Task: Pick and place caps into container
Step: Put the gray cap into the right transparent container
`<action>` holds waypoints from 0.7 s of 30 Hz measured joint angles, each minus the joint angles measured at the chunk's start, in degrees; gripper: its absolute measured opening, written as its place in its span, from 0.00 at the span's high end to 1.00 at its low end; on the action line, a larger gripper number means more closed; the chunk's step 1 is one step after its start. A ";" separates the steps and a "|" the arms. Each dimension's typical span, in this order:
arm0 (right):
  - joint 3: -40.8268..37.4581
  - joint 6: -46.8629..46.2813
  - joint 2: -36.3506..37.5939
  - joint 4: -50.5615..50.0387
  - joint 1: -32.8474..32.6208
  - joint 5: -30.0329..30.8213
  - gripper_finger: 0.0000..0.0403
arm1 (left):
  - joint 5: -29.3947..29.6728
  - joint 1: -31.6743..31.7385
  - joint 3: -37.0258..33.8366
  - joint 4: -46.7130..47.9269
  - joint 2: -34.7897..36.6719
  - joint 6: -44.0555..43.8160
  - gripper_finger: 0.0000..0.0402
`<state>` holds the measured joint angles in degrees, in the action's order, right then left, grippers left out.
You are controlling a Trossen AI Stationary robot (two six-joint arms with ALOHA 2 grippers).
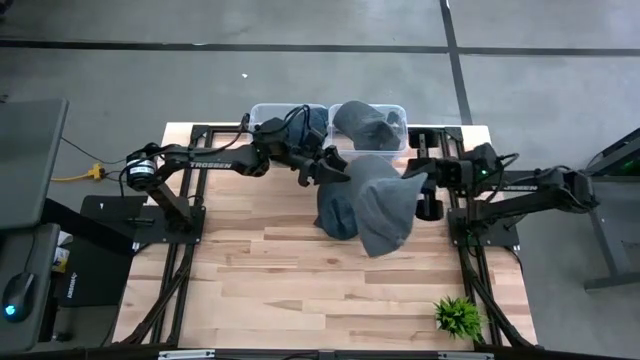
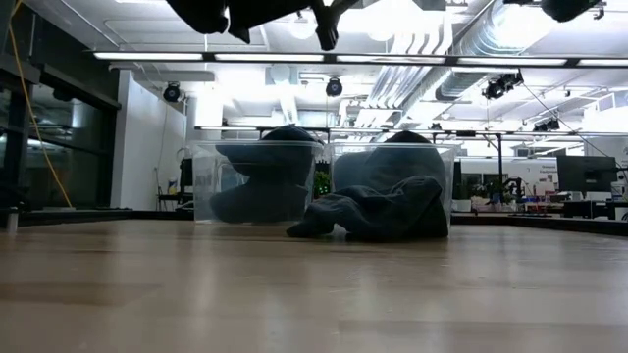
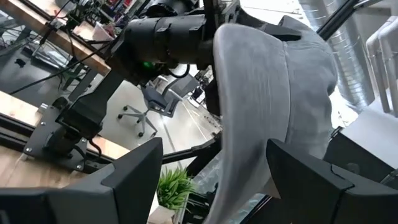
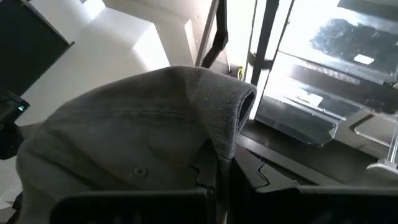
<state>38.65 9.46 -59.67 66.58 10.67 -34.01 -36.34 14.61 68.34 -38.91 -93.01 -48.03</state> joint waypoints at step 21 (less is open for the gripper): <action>2.26 -10.71 -3.35 -1.50 12.40 -5.14 0.98 | -3.87 -0.07 0.00 -0.09 0.00 4.14 0.86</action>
<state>40.91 -1.25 -63.02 65.07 23.07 -39.15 -40.21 14.55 68.34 -38.99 -93.01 -43.89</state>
